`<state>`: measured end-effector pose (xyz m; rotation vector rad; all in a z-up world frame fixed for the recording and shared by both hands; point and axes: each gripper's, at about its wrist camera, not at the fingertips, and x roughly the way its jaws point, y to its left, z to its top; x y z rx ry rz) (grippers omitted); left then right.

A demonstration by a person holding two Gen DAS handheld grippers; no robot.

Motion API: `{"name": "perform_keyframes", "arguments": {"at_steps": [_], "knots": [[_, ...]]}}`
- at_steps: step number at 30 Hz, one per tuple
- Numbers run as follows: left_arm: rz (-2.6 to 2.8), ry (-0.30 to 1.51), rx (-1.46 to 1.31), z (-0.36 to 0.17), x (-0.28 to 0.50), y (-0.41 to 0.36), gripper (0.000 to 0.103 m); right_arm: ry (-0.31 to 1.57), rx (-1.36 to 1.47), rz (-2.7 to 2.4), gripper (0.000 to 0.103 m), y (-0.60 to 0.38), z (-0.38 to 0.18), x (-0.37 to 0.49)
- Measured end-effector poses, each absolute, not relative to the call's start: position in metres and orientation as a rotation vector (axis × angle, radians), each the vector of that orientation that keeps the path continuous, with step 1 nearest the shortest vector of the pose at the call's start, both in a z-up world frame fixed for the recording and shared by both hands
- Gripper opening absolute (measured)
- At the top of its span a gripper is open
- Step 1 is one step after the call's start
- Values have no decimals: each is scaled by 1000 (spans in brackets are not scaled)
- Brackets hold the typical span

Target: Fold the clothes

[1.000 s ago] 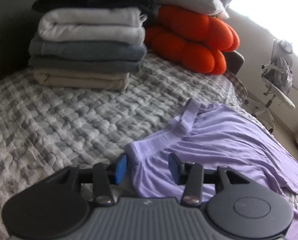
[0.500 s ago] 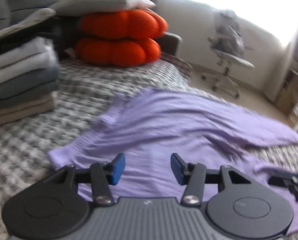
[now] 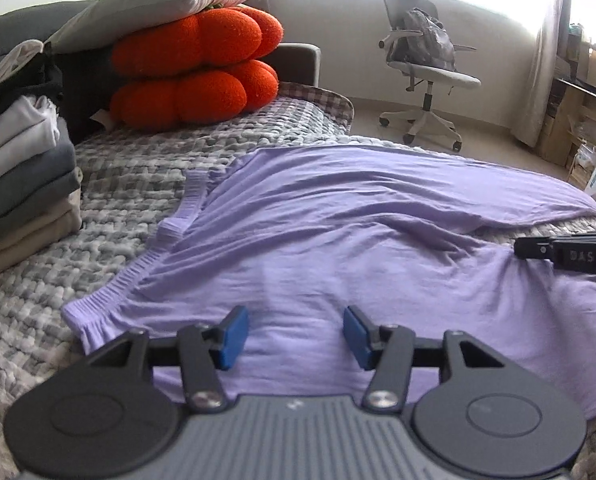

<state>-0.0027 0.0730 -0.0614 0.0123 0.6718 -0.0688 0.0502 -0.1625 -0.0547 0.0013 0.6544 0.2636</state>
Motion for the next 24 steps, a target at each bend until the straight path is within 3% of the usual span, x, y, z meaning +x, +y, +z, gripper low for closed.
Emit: {"name": "perform_keyframes", "arguments": {"at_steps": [3, 14, 19, 21, 24], "knots": [[-91, 667, 13, -58, -4, 68, 57, 648, 3, 295, 19, -164, -45, 35], [-212, 661, 132, -56, -14, 31, 58, 736, -35, 250, 22, -202, -55, 12], [-255, 661, 159, -50, -17, 19, 59, 744, 73, 132, 24, -249, -49, 8], [-276, 663, 161, -48, -17, 13, 60, 746, 126, 95, 34, -267, -46, 3], [-309, 677, 164, -44, -16, 0, 61, 756, 160, 51, 36, -286, -45, -5]]}}
